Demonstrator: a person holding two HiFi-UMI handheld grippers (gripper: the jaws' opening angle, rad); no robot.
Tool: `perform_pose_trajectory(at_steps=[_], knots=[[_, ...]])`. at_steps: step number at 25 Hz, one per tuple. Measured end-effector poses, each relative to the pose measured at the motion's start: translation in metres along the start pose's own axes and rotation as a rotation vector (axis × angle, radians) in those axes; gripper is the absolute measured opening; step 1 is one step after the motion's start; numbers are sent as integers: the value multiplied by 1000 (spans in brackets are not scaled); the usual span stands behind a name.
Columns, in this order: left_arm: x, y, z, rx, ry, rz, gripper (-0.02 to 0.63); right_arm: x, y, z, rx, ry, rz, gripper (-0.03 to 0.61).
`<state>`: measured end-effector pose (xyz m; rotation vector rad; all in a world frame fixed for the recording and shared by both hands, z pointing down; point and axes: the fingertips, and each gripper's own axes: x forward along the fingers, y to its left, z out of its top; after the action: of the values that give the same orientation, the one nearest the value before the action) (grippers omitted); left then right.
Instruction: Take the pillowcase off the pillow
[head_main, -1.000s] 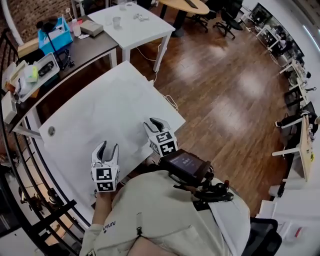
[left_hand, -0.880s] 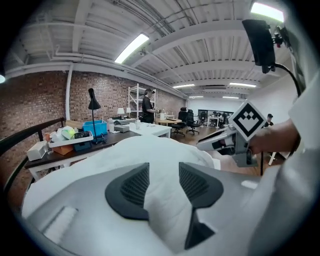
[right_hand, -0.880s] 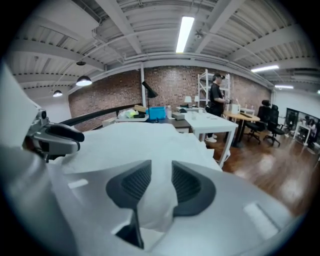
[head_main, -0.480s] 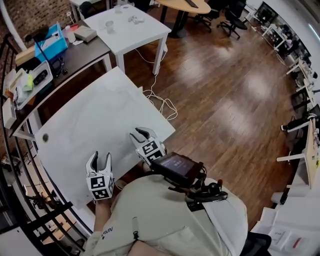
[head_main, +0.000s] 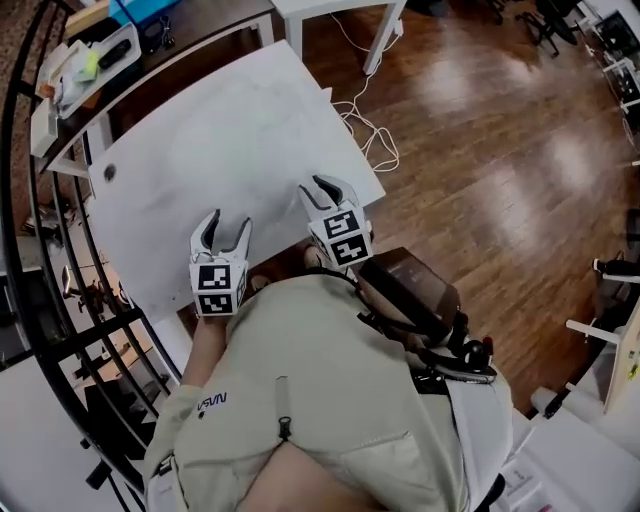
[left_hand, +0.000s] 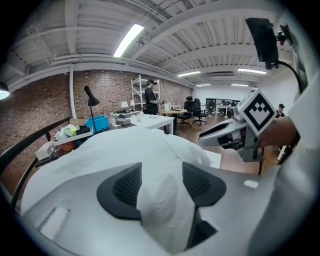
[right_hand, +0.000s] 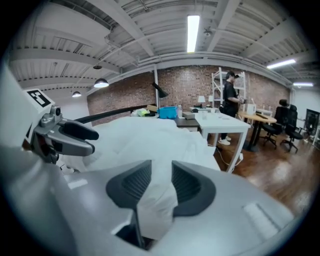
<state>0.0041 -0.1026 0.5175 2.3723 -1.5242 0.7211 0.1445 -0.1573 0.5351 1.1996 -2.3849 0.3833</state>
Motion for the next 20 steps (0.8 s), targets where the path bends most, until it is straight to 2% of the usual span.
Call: perform_pose_trajectory(at_steps=[4, 8, 12, 14, 20], knots=[[4, -4, -15, 46, 48, -58, 252, -11, 6, -11, 38, 31, -60, 127], [4, 2, -39, 90, 111, -41, 265, -9, 27, -32, 35, 89, -34, 141], [18, -3, -47, 104, 126, -38, 260, -12, 34, -45, 25, 137, -23, 152], [23, 0, -50, 99, 126, -40, 225, -7, 45, -44, 20, 151, -8, 152], [16, 4, -40, 83, 92, -77, 48, 25, 62, -51, -30, 187, 14, 152]])
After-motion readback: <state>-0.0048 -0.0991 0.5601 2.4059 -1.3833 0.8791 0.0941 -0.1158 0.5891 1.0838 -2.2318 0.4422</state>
